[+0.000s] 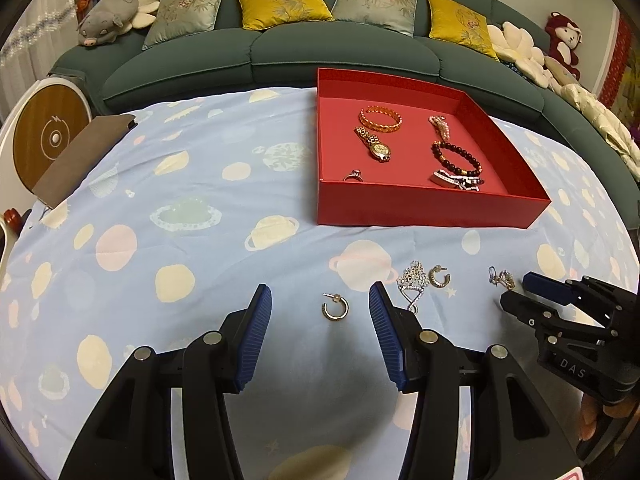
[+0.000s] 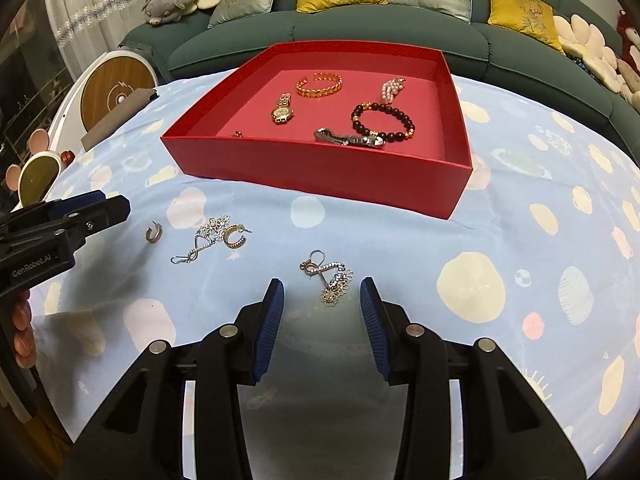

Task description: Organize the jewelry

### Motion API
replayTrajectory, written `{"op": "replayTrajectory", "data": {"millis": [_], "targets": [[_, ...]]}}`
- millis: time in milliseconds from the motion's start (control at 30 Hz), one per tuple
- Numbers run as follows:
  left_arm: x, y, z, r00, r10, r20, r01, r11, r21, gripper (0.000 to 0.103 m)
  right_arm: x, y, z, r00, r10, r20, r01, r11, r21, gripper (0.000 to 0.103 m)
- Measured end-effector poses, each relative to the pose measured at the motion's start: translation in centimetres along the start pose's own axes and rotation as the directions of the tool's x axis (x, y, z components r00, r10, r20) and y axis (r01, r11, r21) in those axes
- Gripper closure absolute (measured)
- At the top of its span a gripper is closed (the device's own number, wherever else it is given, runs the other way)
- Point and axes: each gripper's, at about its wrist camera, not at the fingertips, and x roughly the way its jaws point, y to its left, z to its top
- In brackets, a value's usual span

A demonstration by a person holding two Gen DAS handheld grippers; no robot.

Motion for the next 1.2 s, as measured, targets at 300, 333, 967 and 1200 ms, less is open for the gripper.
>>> {"op": "replayTrajectory", "data": {"millis": [300, 333, 967, 1200], "targets": [[0.8, 1.5, -1.4, 0.999, -0.008, -0.036, 0.008, 1.0, 0.002, 0.054, 1.3, -0.3, 0.2, 1.0, -0.003, 0.002, 0.003, 1.0, -0.004, 0.064], [0.9, 1.6, -1.5, 0.999, -0.008, -0.036, 0.008, 1.0, 0.005, 0.054, 1.4, -0.2, 0.2, 1.0, -0.006, 0.004, 0.006, 1.0, -0.006, 0.065], [3.3, 0.2, -1.5, 0.998, -0.048, -0.031, 0.049, 0.998, 0.032, 0.058, 1.7, 0.9, 1.0, 1.0, -0.02, 0.012, 0.02, 1.0, -0.011, 0.087], [3.6, -0.4, -1.2, 0.999, -0.048, -0.008, 0.049, 0.997, 0.06, 0.071, 1.8, 1.3, 1.4, 1.0, -0.02, 0.011, 0.02, 0.999, -0.025, 0.087]]}}
